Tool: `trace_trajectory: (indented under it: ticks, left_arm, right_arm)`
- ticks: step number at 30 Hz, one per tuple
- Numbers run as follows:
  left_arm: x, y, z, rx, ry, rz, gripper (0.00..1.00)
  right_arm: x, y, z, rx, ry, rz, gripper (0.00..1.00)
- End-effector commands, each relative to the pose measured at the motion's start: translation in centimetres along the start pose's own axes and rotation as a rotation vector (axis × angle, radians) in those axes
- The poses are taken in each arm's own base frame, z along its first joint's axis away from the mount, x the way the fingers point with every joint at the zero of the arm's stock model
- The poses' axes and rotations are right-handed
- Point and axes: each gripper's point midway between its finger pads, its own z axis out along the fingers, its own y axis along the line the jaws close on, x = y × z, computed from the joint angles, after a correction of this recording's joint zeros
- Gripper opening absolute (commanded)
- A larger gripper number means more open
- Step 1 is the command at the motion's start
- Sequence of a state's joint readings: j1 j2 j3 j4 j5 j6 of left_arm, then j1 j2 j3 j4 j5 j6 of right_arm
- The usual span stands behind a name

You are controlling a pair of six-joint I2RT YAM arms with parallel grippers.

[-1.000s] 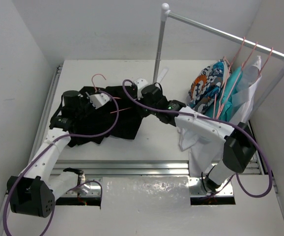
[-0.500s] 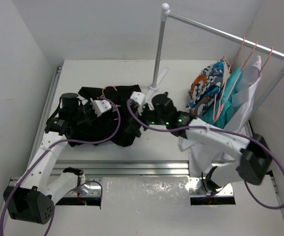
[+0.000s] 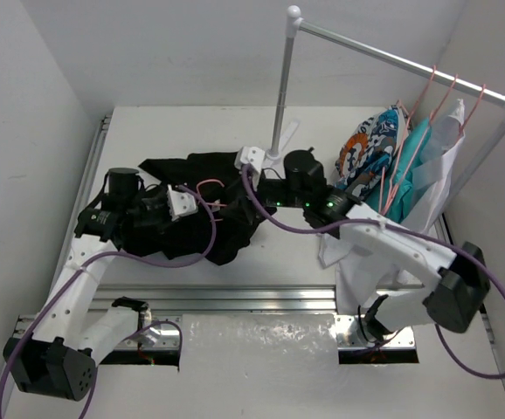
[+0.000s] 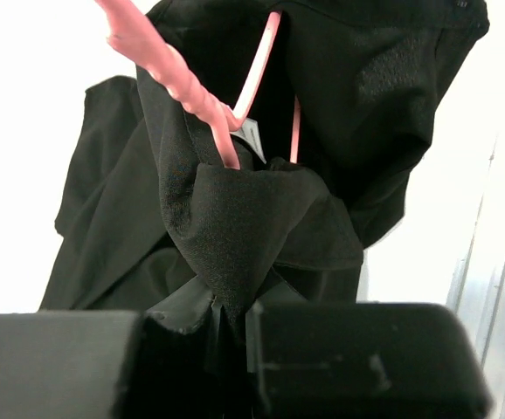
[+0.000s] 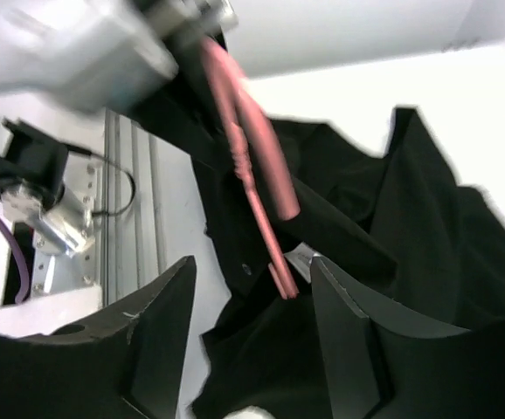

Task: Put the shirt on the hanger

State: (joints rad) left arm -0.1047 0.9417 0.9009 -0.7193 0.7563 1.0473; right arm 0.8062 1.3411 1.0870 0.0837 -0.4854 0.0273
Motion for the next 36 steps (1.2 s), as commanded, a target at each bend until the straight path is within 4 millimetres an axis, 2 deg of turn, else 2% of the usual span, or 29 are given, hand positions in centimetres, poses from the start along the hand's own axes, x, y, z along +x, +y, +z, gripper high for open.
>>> trace_trajectory:
  ticks: [1,6,8,11,12,13,15,16,18,19,20,21,22,23,25,26,28,31,34,36]
  left_arm:
    - [-3.7,-0.6,-0.8,0.039,-0.122,0.083,0.00]
    - [-4.5,-1.1,-1.2,0.065,-0.150,0.087,0.00]
    - [-4.9,-0.8,-1.2,0.058,-0.159,0.081,0.00]
    - [-5.3,-0.9,-1.3,0.072,-0.171,0.094,0.00]
    - [-5.5,-1.2,-1.3,0.088,-0.183,0.099,0.00]
    - [-5.5,-1.4,-1.4,0.097,-0.184,0.096,0.00]
    - [-6.2,-1.2,-1.8,0.093,-0.196,0.107,0.00]
    - [-6.4,-1.0,-1.9,0.088,-0.195,0.102,0.00]
    - [-7.1,0.0,-2.7,0.060,-0.207,0.087,0.00]
    - [-7.0,-0.1,-3.0,0.068,-0.204,0.077,0.02]
    - [-7.4,0.4,-3.4,0.059,-0.205,0.099,0.04]
    - [-7.4,0.8,-3.7,0.050,-0.200,0.100,0.06]
    - [-7.4,0.6,-3.9,0.058,-0.195,0.086,0.13]
    - [-7.8,0.8,-4.3,0.052,-0.199,0.097,0.17]
    - [-8.4,0.5,-4.8,0.061,-0.211,0.110,0.25]
    - [-8.5,0.3,-4.9,0.063,-0.214,0.113,0.25]
    - [-8.5,0.3,-5.1,0.053,-0.211,0.117,0.26]
    - [-7.8,0.5,-5.2,0.031,-0.182,0.112,0.29]
    - [-6.8,1.1,-5.6,0.010,-0.155,0.098,0.32]
    - [-6.7,1.0,-6.2,0.006,-0.149,0.079,0.41]
  right_arm:
    - [-0.9,0.0,2.0,-0.078,-0.020,-0.022,0.57]
    - [0.6,-0.8,4.1,-0.111,-0.007,-0.075,0.60]
    - [0.8,-0.3,4.3,-0.151,-0.009,-0.085,0.59]
    - [1.1,-0.4,4.9,-0.151,-0.019,-0.059,0.51]
    - [1.1,-0.6,5.1,-0.140,-0.020,-0.051,0.46]
    - [1.4,-1.5,5.5,-0.098,-0.013,-0.035,0.23]
    - [1.2,-2.6,5.7,-0.040,-0.003,-0.033,0.00]
    - [1.3,-3.2,5.6,-0.011,0.013,-0.026,0.00]
    - [1.7,-4.0,4.2,0.049,0.043,-0.025,0.00]
    - [1.3,-4.8,3.3,0.084,0.026,-0.033,0.00]
    - [-0.5,-4.9,1.7,0.116,-0.016,-0.058,0.00]
    - [0.2,-5.4,0.7,0.163,-0.008,-0.055,0.00]
    - [-0.4,-6.4,-0.4,0.213,-0.028,-0.058,0.00]
    - [-2.1,-7.1,-2.0,0.280,-0.068,-0.077,0.00]
    - [-2.2,-8.3,-3.7,0.335,-0.065,-0.082,0.00]
    - [-2.4,-8.5,-4.2,0.343,-0.066,-0.087,0.00]
    - [-2.8,-8.5,-5.2,0.340,-0.067,-0.107,0.00]
    - [-2.8,-6.9,-5.6,0.262,-0.050,-0.152,0.00]
    - [-3.4,-6.3,-6.3,0.247,-0.057,-0.207,0.00]
    - [-4.4,-6.5,-7.1,0.274,-0.070,-0.254,0.00]
